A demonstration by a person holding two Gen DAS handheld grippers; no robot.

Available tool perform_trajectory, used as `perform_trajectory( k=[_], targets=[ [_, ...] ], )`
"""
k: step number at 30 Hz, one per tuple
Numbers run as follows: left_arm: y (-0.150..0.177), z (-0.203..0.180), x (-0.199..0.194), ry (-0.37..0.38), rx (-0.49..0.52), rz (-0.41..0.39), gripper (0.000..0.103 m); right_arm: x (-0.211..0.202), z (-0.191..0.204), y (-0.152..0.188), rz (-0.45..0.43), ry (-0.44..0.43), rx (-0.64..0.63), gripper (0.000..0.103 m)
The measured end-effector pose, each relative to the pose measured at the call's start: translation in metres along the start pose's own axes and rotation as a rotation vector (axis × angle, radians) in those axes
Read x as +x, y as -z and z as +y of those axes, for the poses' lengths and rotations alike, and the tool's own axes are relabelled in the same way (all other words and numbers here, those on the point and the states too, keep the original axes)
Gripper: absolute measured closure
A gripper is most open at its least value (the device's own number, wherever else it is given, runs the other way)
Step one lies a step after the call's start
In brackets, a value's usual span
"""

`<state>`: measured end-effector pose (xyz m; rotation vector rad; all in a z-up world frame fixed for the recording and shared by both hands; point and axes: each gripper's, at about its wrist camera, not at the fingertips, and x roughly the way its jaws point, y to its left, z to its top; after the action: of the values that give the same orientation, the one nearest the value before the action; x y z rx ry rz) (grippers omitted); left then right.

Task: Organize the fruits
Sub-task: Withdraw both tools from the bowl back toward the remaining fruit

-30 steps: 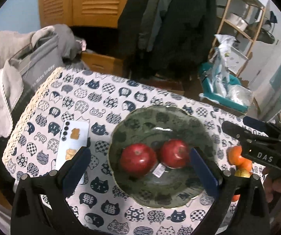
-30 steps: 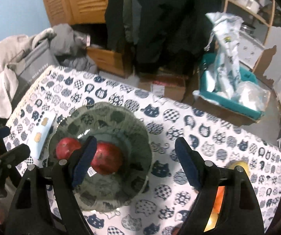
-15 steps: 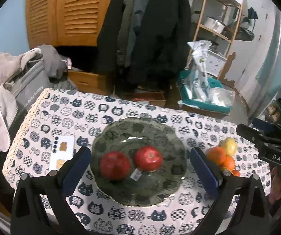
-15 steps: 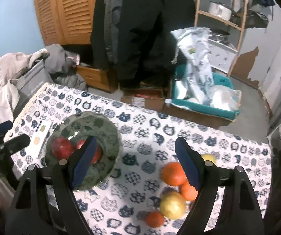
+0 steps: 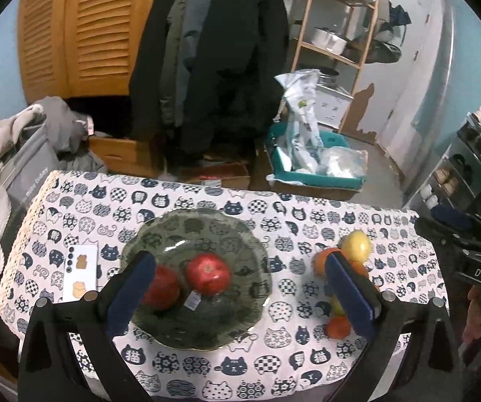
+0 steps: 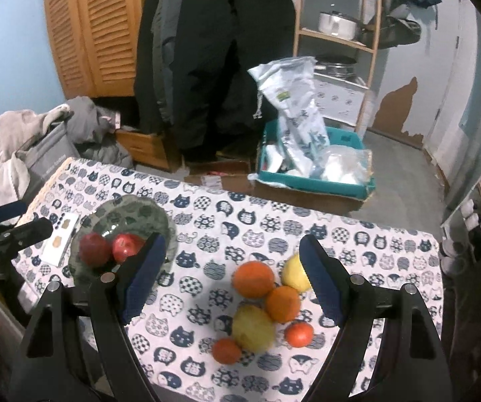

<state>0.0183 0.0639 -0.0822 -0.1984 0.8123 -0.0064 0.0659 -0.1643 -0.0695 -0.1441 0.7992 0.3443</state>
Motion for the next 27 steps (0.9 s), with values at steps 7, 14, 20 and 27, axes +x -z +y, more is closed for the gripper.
perform_trajectory(
  k=[7, 14, 20, 27],
  targets=[
    [-0.001, -0.031, 0.000, 0.035, 0.050, 0.007, 0.001, -0.025, -0.032, 0.011, -0.035, 0.038, 0.032, 0.021],
    [-0.002, -0.064, 0.003, 0.060, 0.102, 0.016, 0.001, -0.037, -0.060, 0.023, -0.043, 0.080, 0.074, 0.021],
    [0.000, -0.089, 0.013, 0.077, 0.145, 0.037, 0.001, -0.038, -0.081, 0.035, -0.031, 0.106, 0.104, 0.021],
    [0.014, -0.125, 0.041, 0.076, 0.222, 0.106, 0.001, -0.026, -0.102, 0.051, 0.012, 0.129, 0.136, 0.021]
  ],
)
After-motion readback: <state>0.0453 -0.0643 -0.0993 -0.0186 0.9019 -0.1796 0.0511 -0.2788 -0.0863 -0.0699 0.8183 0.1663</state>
